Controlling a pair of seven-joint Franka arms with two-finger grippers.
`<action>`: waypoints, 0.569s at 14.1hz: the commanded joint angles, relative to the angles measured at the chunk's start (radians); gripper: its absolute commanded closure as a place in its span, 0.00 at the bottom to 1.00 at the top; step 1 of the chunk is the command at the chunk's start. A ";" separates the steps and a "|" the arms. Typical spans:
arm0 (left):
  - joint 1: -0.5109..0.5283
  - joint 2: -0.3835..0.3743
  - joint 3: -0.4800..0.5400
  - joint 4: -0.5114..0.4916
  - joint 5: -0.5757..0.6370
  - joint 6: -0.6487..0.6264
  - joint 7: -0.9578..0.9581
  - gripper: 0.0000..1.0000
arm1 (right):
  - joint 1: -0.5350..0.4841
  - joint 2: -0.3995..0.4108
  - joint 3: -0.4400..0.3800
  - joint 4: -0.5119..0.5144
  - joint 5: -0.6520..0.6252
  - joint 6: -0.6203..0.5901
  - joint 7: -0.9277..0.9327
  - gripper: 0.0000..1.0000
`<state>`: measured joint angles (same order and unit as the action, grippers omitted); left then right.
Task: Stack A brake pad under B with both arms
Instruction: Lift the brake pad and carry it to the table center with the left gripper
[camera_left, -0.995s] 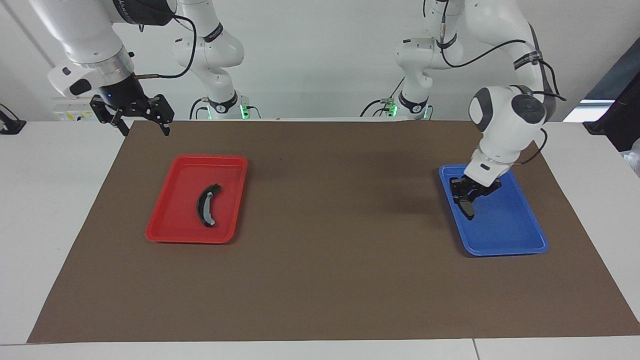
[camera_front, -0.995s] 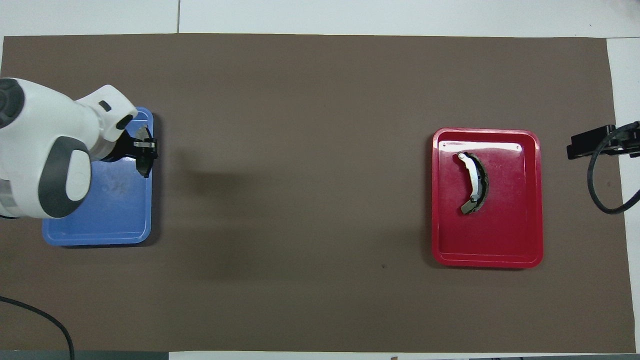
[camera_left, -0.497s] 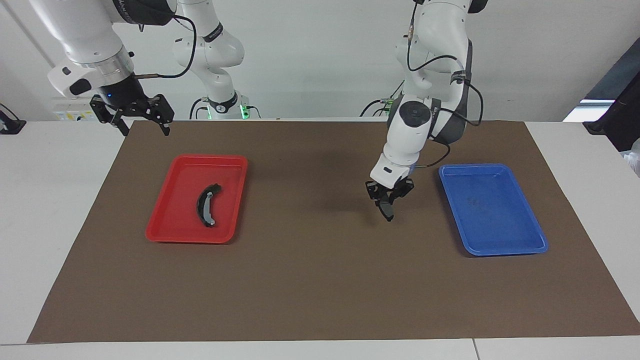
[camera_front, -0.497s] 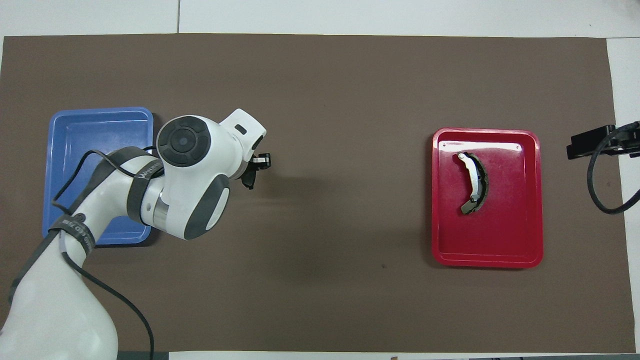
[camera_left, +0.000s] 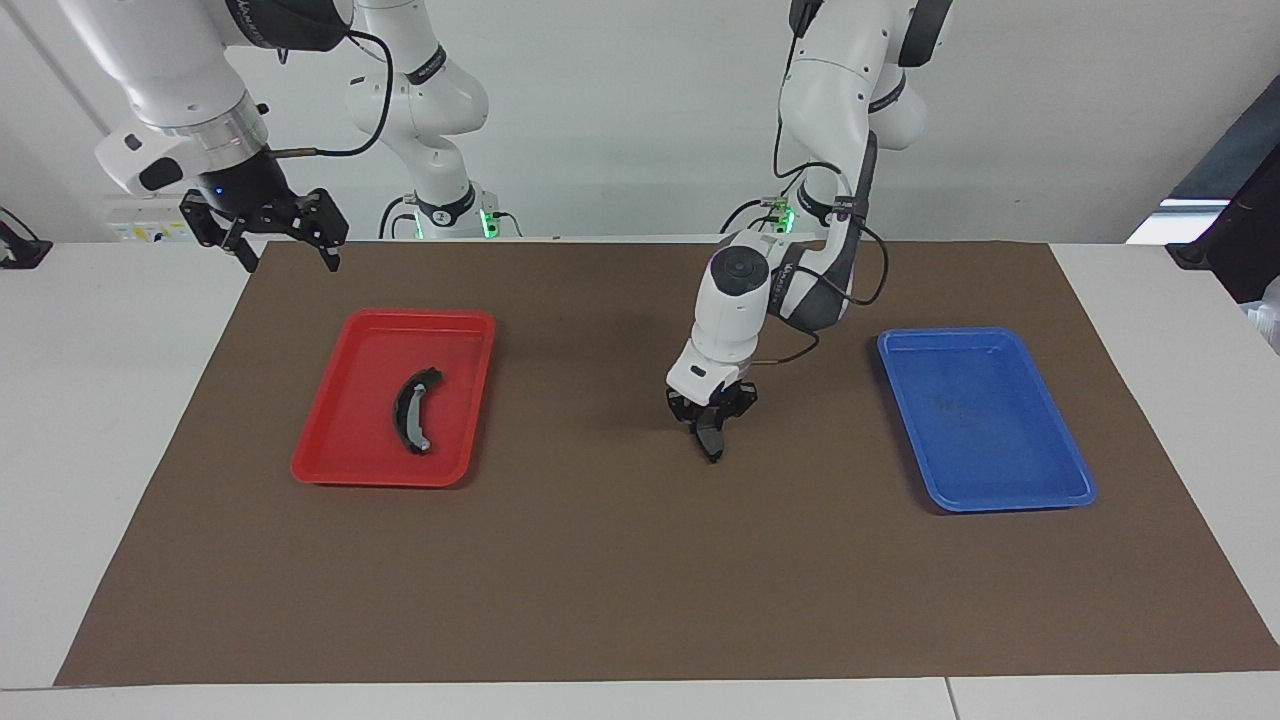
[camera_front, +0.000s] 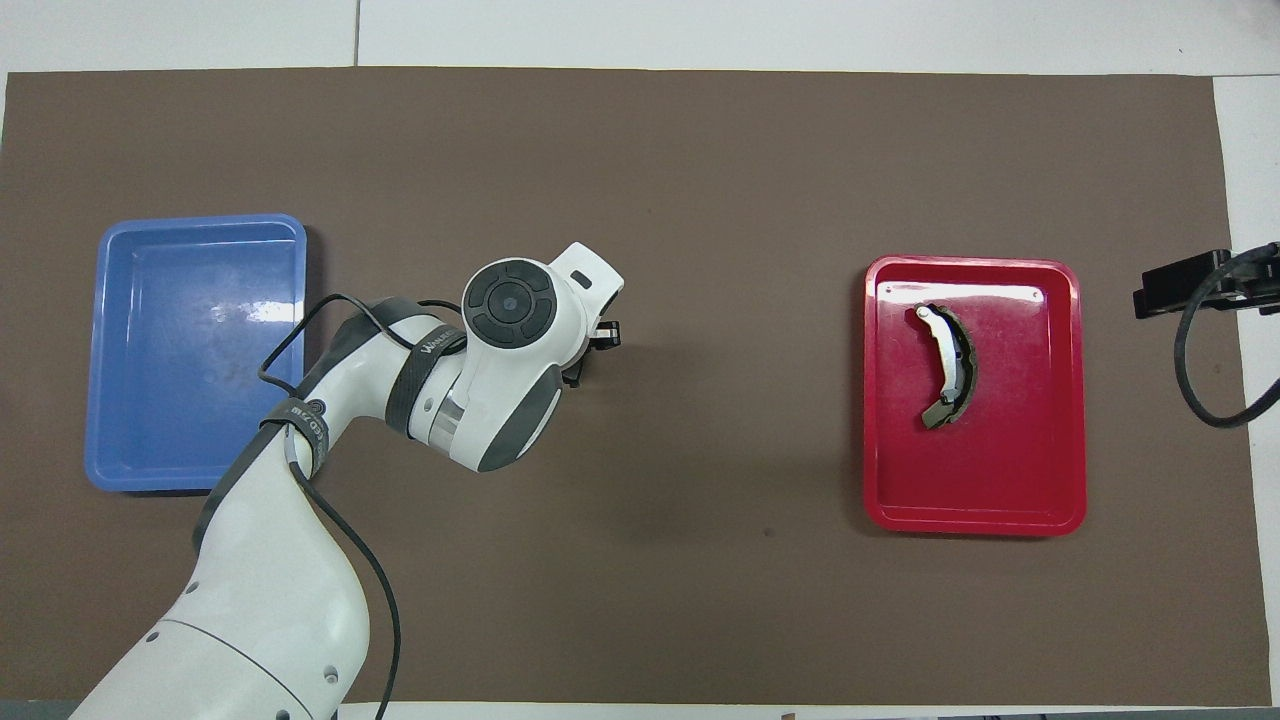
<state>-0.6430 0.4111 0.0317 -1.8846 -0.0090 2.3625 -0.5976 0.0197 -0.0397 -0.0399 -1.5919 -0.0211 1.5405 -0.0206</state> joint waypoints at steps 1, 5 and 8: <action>-0.017 0.006 0.017 0.012 0.009 -0.020 -0.016 0.45 | -0.006 -0.019 0.005 -0.020 0.012 0.006 0.010 0.00; -0.003 -0.033 0.022 0.006 0.011 -0.035 -0.002 0.00 | -0.006 -0.019 0.005 -0.020 0.012 0.006 0.010 0.00; 0.096 -0.168 0.025 -0.054 0.011 -0.094 0.089 0.00 | -0.006 -0.019 0.005 -0.022 0.012 0.006 0.010 0.00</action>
<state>-0.6149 0.3597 0.0546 -1.8807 -0.0089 2.3282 -0.5749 0.0197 -0.0397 -0.0399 -1.5919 -0.0211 1.5405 -0.0206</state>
